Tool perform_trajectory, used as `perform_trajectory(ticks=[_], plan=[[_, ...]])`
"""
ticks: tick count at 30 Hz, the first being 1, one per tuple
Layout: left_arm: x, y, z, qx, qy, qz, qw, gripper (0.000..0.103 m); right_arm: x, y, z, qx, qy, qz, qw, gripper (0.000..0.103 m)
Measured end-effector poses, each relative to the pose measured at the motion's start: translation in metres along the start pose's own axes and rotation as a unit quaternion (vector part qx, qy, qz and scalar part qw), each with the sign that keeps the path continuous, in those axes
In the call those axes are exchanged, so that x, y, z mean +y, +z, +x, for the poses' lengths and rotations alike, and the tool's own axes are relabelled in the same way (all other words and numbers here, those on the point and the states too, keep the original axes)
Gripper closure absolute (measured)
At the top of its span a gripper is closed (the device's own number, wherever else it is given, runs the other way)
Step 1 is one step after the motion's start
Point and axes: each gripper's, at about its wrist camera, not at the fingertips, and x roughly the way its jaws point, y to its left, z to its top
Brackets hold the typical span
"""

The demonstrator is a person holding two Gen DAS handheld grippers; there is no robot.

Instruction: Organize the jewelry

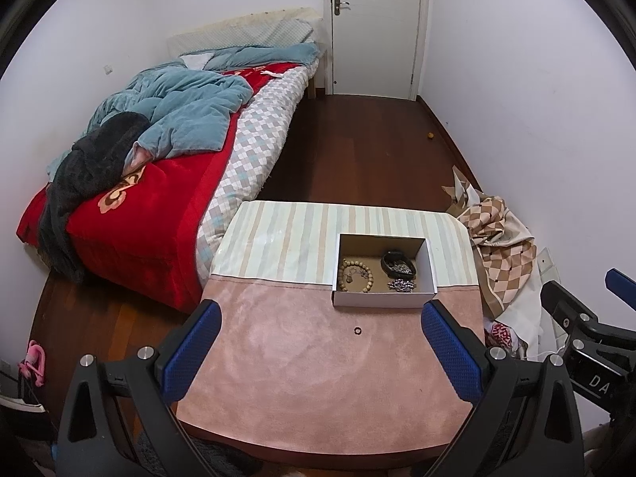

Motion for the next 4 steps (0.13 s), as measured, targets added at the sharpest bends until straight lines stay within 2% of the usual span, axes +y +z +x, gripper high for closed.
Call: perform_trajectory(ticks=[4], plan=[[-0.0006, -0.0002, -0.0011, -0.004, 0.001, -0.001, 1.0000, 0.000, 0.0007, -0.0004, 0.0001, 0.000, 0.000, 0.000, 1.000, 0.000]])
